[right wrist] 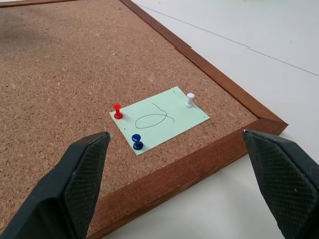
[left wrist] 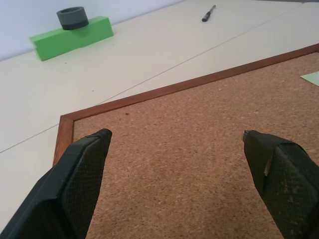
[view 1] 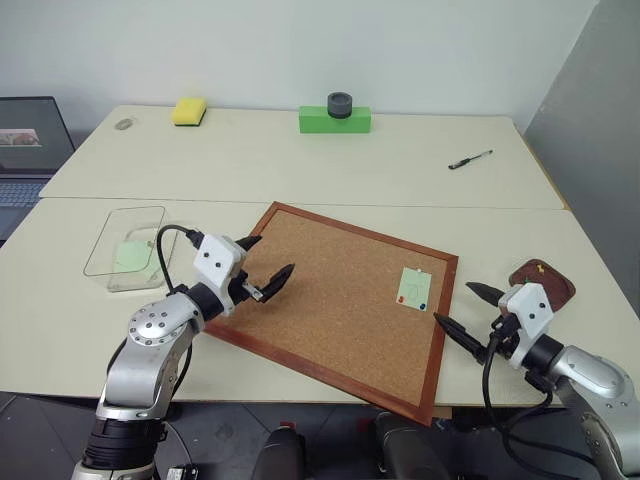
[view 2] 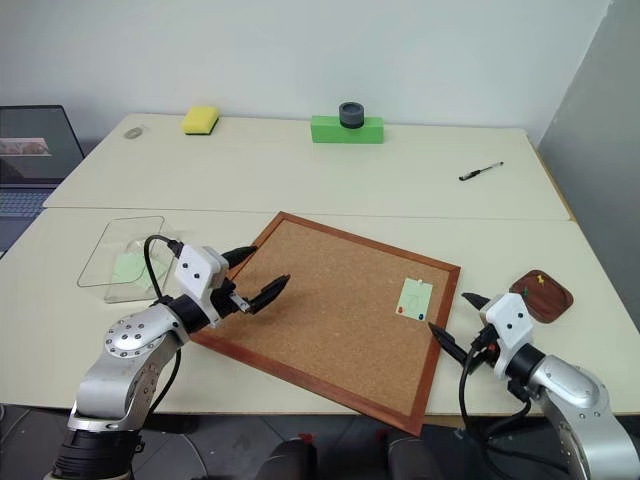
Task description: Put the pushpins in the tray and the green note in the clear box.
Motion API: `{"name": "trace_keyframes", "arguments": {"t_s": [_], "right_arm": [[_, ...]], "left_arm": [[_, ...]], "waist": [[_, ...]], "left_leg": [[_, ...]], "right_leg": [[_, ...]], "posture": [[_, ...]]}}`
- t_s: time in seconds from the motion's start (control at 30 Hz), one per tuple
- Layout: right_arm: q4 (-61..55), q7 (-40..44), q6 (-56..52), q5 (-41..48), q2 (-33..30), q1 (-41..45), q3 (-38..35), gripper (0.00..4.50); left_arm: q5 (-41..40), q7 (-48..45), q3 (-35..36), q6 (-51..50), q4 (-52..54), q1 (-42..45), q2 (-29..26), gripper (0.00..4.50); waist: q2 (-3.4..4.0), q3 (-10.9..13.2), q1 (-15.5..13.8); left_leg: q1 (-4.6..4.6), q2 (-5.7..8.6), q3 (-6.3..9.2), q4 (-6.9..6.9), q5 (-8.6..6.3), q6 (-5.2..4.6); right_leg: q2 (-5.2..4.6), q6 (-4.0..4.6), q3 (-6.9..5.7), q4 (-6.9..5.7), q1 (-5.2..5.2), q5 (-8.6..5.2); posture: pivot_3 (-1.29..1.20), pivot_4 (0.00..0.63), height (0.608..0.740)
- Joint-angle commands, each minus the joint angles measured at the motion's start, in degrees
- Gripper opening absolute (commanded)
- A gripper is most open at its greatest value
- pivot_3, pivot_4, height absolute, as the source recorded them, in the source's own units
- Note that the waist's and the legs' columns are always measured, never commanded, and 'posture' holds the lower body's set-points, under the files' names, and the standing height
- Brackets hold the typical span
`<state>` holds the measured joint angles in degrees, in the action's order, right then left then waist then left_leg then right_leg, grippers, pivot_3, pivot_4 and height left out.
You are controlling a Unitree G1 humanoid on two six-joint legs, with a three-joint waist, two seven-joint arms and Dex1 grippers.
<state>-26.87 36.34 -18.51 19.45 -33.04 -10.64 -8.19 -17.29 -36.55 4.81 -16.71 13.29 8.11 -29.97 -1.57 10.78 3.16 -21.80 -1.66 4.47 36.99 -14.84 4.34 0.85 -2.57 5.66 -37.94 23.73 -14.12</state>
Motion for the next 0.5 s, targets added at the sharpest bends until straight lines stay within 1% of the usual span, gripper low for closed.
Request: {"name": "trace_keyframes", "arguments": {"t_s": [0.03,0.13,0.27,0.4,0.5], "right_arm": [[-2.0,0.7,-0.2,1.1,-1.0,0.6,-1.5,4.5],[-1.6,0.7,0.1,1.0,-1.0,1.0,-1.5,4.5],[-1.1,0.8,0.4,0.8,-0.6,1.3,-1.1,4.5],[-0.7,0.9,0.7,0.6,0.0,1.7,-0.1,4.5],[-0.4,0.9,0.7,0.5,0.1,2.2,0.1,4.5]], "left_arm": [[-0.6,-1.1,0.9,1.3,1.4,0.8,-0.7,4.47],[0.8,0.4,0.3,-1.0,2.0,0.7,-1.3,4.47],[0.2,-0.6,0.4,-0.2,2.0,0.3,-1.1,4.47],[-4.4,-2.7,1.4,-3.6,3.0,0.7,-0.6,4.47],[-4.8,-2.6,1.6,-2.9,3.1,1.3,-0.5,4.47]], "waist": [[0.0,0.0,0.0],[0.0,0.0,0.0],[0.0,0.0,0.0],[0.0,0.0,0.0],[0.0,0.0,0.0]], "left_leg": [[0.0,0.0,0.0,0.0,0.0,0.0],[-0.01,0.0,0.0,-0.01,0.0,0.0],[0.0,0.0,0.0,0.0,0.0,0.0],[0.0,0.0,0.0,0.0,0.0,0.0],[0.0,0.0,0.0,0.0,0.0,0.0]], "right_leg": [[0.0,0.0,0.0,0.0,0.0,0.0],[0.0,-0.13,0.0,0.01,0.0,0.07],[0.0,-0.18,0.0,0.01,0.0,0.1],[0.0,-0.16,0.0,0.01,0.0,0.09],[0.0,-0.16,0.0,0.01,0.0,0.09]], "posture": [[0.0,0.15,0.74],[0.0,0.15,0.74],[0.0,0.15,0.74],[0.0,0.15,0.74],[0.0,0.15,0.74]]}}
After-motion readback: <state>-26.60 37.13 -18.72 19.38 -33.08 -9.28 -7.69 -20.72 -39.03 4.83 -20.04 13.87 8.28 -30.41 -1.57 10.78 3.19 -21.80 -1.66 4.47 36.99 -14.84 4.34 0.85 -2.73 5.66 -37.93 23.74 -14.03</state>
